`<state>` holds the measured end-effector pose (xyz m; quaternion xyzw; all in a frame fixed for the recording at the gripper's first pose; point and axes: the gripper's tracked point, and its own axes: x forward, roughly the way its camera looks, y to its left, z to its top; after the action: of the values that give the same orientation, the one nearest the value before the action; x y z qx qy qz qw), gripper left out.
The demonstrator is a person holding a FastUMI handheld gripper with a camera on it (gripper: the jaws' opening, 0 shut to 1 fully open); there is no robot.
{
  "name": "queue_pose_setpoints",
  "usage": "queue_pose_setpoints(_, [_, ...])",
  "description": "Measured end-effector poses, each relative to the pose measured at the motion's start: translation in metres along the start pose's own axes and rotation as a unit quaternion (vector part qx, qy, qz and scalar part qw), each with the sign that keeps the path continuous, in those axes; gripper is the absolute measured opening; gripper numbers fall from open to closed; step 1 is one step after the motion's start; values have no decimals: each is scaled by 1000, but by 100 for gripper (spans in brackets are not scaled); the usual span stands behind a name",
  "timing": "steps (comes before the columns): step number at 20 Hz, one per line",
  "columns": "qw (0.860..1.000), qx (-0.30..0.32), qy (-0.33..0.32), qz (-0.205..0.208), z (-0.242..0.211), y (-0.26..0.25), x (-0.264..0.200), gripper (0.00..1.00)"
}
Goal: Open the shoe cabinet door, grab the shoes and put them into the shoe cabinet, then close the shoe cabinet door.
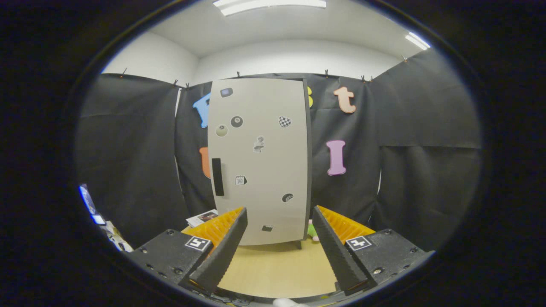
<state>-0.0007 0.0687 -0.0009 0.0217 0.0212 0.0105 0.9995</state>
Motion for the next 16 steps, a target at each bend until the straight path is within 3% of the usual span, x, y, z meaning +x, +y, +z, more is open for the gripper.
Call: queue_pose_setpoints(16, [1000, 4, -7, -5, -1, -7, -5, 100])
